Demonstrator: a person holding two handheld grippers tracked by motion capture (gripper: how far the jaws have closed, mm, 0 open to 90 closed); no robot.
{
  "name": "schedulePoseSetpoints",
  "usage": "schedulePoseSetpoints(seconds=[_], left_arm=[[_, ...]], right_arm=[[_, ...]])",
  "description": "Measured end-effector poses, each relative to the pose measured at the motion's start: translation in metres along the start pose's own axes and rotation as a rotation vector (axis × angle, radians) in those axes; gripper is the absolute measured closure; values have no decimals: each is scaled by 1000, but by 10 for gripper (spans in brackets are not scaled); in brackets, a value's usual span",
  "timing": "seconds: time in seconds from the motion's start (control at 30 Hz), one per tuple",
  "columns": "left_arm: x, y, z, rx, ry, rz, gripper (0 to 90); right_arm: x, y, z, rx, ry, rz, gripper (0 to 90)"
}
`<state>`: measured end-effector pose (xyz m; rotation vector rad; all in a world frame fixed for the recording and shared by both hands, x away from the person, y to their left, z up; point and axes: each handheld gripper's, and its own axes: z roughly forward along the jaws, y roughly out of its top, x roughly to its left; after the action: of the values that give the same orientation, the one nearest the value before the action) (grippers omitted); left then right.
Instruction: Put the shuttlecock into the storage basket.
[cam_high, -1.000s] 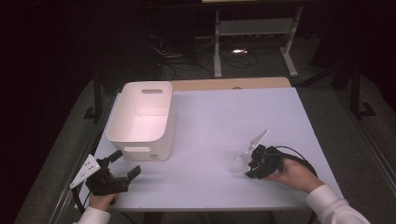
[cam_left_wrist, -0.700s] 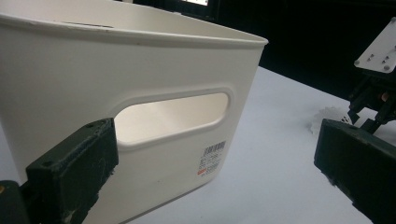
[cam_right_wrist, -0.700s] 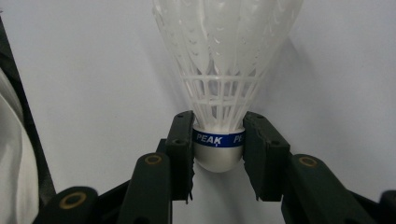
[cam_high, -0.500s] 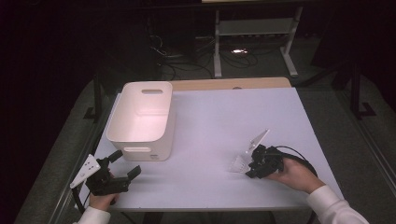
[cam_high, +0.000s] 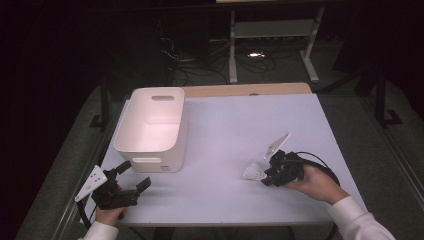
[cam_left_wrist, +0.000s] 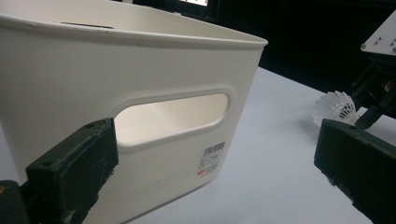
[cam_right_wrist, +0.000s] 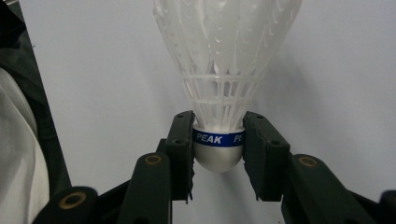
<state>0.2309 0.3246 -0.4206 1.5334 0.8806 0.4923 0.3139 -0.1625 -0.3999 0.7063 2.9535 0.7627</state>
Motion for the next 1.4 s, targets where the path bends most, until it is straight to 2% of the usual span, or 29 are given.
schedulePoseSetpoints(seconds=[0.5,0.8,1.17,1.27,1.4], left_arm=[[0,0,0,-4,-2,-1,0],[0,0,0,-4,-2,-1,0],[0,0,0,-5,-3,1,0],[0,0,0,-4,-3,3,0],[0,0,0,-6,-6,3,0]], right_arm=[[1,11,-12,-57,-8,-2,631],[-2,15,-16,-111,-9,-3,631],[-3,20,-19,-177,0,9,631],[-1,24,-20,-186,12,32,631],[-1,26,-20,-203,13,33,632]])
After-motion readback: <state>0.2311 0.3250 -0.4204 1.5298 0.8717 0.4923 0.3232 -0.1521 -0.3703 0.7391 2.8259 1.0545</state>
